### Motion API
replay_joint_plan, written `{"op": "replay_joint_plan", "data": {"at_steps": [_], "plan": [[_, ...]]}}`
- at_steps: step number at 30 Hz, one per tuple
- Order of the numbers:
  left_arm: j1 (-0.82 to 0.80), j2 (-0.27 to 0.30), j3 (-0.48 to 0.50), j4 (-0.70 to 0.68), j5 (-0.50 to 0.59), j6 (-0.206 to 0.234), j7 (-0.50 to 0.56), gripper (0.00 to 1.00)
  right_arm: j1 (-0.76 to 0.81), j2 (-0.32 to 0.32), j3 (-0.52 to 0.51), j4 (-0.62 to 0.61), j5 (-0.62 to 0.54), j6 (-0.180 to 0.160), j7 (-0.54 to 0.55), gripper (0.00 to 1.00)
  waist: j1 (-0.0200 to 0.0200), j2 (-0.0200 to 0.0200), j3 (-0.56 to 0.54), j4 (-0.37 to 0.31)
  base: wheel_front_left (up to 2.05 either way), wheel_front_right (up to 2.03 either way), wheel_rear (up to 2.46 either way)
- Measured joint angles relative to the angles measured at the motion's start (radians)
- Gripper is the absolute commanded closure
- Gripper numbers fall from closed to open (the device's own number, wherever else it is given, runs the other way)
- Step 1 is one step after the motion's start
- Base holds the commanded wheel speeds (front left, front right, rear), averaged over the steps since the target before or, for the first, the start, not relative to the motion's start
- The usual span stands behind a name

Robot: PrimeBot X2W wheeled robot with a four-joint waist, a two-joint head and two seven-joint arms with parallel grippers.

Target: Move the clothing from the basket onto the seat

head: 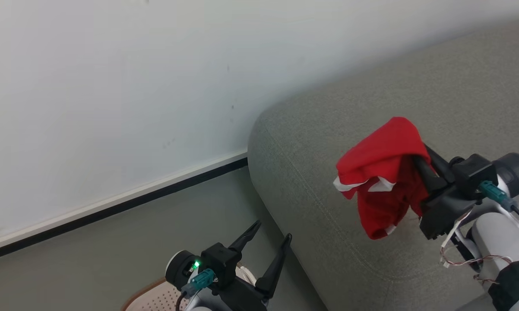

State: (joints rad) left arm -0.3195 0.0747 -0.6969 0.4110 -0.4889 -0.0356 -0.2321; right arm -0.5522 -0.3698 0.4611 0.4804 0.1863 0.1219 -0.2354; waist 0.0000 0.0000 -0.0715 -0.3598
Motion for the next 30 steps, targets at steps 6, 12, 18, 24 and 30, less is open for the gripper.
{"op": "replay_joint_plan", "data": {"at_steps": [6, 12, 18, 24, 30], "plan": [[-0.003, -0.002, -0.013, -0.01, 0.007, 0.0, 0.0, 0.0, -0.008, -0.029, -0.017, -0.016, 0.024, 0.0, 0.023, 1.0, 0.0002, 0.0, 0.045, -0.012, 0.0, 0.0, 0.0], [-0.022, 0.0, -0.013, -0.04, 0.024, 0.003, -0.007, 0.0, -0.086, -0.067, -0.042, -0.03, 0.052, 0.001, 0.051, 1.0, 0.0002, -0.0001, 0.104, -0.007, 0.0, 0.0, 0.0], [-0.075, 0.027, -0.008, -0.081, 0.062, 0.011, -0.007, 0.0, -0.272, -0.088, -0.109, 0.02, 0.092, 0.002, 0.083, 1.0, 0.0003, 0.0001, 0.192, 0.016, 0.0, 0.0, 0.0], [-0.136, 0.06, -0.005, -0.131, 0.095, 0.018, -0.007, 0.0, -0.418, -0.102, -0.172, 0.122, 0.134, 0.002, 0.115, 1.0, 0.0003, 0.0001, 0.273, 0.047, 0.0, 0.0, 0.0], [-0.205, 0.053, -0.031, -0.194, 0.14, 0.012, 0.006, 0.0, -0.535, -0.185, -0.218, 0.212, 0.139, 0.002, 0.134, 1.0, 0.0004, 0.0001, 0.357, 0.087, 0.0, 0.0, 0.0]]}}
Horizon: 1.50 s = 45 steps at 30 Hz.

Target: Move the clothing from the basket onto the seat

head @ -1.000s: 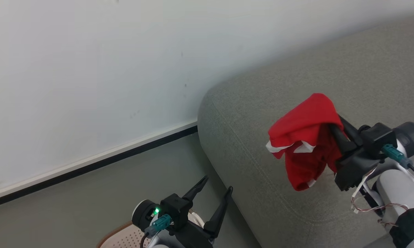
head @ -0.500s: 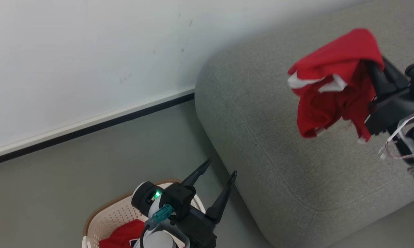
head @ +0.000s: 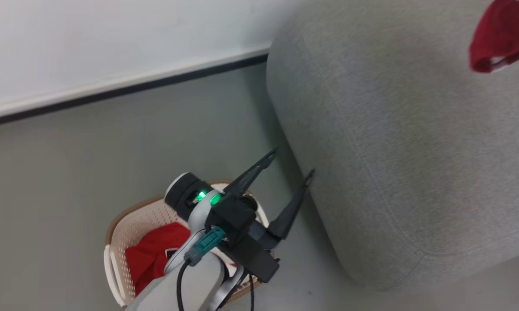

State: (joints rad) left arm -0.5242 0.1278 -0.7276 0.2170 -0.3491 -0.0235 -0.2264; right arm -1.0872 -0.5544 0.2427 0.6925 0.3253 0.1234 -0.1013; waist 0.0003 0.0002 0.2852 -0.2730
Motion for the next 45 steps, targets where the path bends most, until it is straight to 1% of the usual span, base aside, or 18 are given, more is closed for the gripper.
{"op": "replay_joint_plan", "data": {"at_steps": [4, 10, 12, 14, 18, 21, 25, 30, 31, 32, 33, 34, 38, 45], "plan": [[-0.032, -0.005, -0.017, -0.03, 0.009, -0.013, 0.02, 0.0, -0.051, -0.022, -0.006, 0.035, -0.01, -0.002, 0.005, 1.0, -0.0001, 0.0, 0.056, 0.031, 0.0, 0.0, 0.0], [-0.071, -0.002, -0.026, -0.05, 0.044, -0.018, 0.043, 0.0, -0.074, -0.024, -0.011, 0.078, -0.011, -0.011, 0.003, 1.0, -0.0001, 0.0, 0.13, 0.065, 0.0, 0.0, 0.0], [-0.088, 0.002, -0.025, -0.063, 0.049, -0.018, 0.05, 0.0, -0.074, -0.019, -0.013, 0.091, -0.011, -0.03, -0.003, 1.0, -0.0001, 0.0, 0.16, 0.076, 0.0, 0.0, 0.0], [-0.103, 0.009, -0.023, -0.073, 0.056, -0.018, 0.059, 0.0, -0.074, -0.007, -0.014, 0.1, -0.011, -0.044, -0.007, 1.0, -0.0001, 0.0, 0.191, 0.085, 0.0, 0.0, 0.0], [-0.127, 0.033, -0.013, -0.094, 0.068, -0.015, 0.077, 0.0, -0.074, 0.037, -0.012, 0.128, -0.01, -0.054, -0.025, 1.0, -0.0001, 0.0001, 0.255, 0.095, 0.0, 0.0, 0.0], [-0.144, 0.049, -0.004, -0.109, 0.072, -0.012, 0.088, 0.0, -0.074, 0.067, -0.011, 0.15, -0.006, -0.054, -0.04, 1.0, -0.0001, 0.0, 0.301, 0.097, 0.0, 0.0, 0.0], [-0.176, 0.061, 0.005, -0.109, 0.097, -0.013, 0.09, 0.0, -0.074, 0.092, -0.009, 0.191, 0.001, -0.057, -0.068, 1.0, -0.0001, 0.0001, 0.36, 0.094, 0.0, 0.0, 0.0], [-0.19, 0.078, 0.015, -0.094, 0.098, -0.013, 0.094, 0.0, -0.075, 0.134, 0.005, 0.231, 0.001, -0.057, -0.097, 1.0, -0.0001, 0.0001, 0.414, 0.084, 0.0, 0.0, 0.0], [-0.19, 0.082, 0.016, -0.09, 0.098, -0.013, 0.094, 0.0, -0.078, 0.141, 0.008, 0.239, 0.0, -0.056, -0.104, 0.73, -0.0001, 0.0002, 0.419, 0.08, 0.0, 0.0, 0.0], [-0.19, 0.084, 0.017, -0.086, 0.098, -0.013, 0.093, 0.0, -0.082, 0.146, 0.01, 0.248, 0.0, -0.054, -0.105, 0.54, -0.0001, 0.0002, 0.422, 0.075, 0.0, 0.0, 0.0], [-0.19, 0.085, 0.018, -0.081, 0.098, -0.013, 0.092, 0.0, -0.088, 0.149, 0.012, 0.255, 0.0, -0.054, -0.112, 0.12, -0.0001, 0.0001, 0.424, 0.07, 0.0, 0.0, 0.0], [-0.19, 0.085, 0.018, -0.075, 0.098, -0.013, 0.091, 0.0, -0.092, 0.151, 0.014, 0.258, 0.0, -0.053, -0.116, 0.0, -0.0002, 0.0001, 0.423, 0.065, 0.0, 0.0, 0.0], [-0.19, 0.083, 0.017, -0.048, 0.098, -0.018, 0.082, 0.0, -0.094, 0.156, 0.021, 0.287, 0.0, -0.047, -0.129, 0.0, -0.0003, 0.0, 0.409, 0.054, 0.0, 0.0, 0.0], [-0.182, 0.08, 0.028, 0.01, 0.085, -0.021, 0.046, 0.0, -0.074, 0.186, 0.043, 0.313, -0.01, -0.034, -0.146, 0.0, -0.0003, 0.0, 0.352, 0.043, 0.0, 0.0, 0.0]]}}
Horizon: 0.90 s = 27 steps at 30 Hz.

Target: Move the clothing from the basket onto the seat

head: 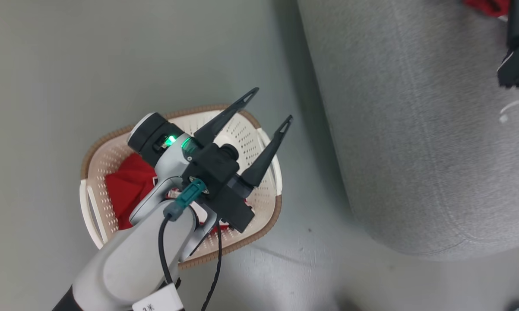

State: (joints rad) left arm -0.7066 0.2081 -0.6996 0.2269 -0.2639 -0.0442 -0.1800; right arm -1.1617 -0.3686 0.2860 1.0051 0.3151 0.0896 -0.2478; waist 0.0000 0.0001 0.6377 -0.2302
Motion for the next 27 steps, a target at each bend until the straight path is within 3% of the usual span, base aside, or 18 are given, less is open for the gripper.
{"op": "replay_joint_plan", "data": {"at_steps": [14, 27], "plan": [[0.088, -0.035, 0.078, 0.108, -0.103, 0.019, -0.052, 0.0, 0.107, 0.016, 0.041, -0.028, -0.018, 0.017, -0.002, 0.0, -0.0002, -0.0002, -0.181, 0.002, 0.0, 0.0, 0.0], [0.214, -0.016, 0.198, 0.186, -0.183, 0.067, -0.064, 0.0, 0.271, 0.12, 0.039, -0.116, -0.014, 0.006, -0.002, 0.0, -0.0003, -0.0003, -0.368, 0.049, 0.0, 0.0, 0.0]]}}
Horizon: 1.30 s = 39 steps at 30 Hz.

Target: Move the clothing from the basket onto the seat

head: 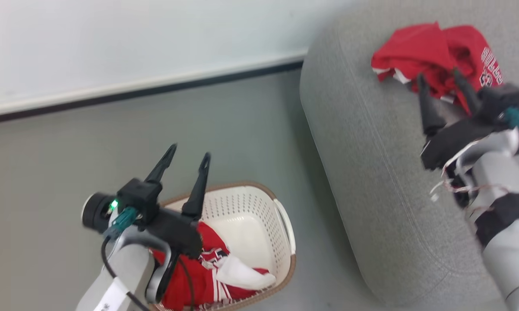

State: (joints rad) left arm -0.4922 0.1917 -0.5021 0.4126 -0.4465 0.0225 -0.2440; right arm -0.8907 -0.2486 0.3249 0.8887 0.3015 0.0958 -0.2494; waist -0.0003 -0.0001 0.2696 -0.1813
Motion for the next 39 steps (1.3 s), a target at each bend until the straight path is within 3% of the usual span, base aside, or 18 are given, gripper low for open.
{"op": "replay_joint_plan", "data": {"at_steps": [9, 25, 39], "plan": [[0.181, 0.031, 0.079, 0.022, -0.056, 0.032, -0.006, 0.0, 0.224, 0.063, 0.014, -0.107, -0.008, -0.045, 0.0, 0.0, -0.0001, 0.0, -0.147, 0.046, 0.0, 0.0, 0.0], [0.458, 0.042, 0.179, -0.105, -0.072, 0.082, -0.006, 0.0, 0.631, 0.065, -0.03, -0.428, -0.01, -0.155, 0.0, 0.0, 0.0001, 0.0, -0.331, 0.117, 0.0, 0.0, 0.0], [0.55, 0.05, 0.234, -0.195, -0.05, 0.093, -0.006, 0.0, 0.826, 0.06, -0.064, -0.638, -0.03, -0.187, 0.0, 0.0, 0.0002, 0.0001, -0.363, 0.146, 0.0, 0.0, 0.0]]}}
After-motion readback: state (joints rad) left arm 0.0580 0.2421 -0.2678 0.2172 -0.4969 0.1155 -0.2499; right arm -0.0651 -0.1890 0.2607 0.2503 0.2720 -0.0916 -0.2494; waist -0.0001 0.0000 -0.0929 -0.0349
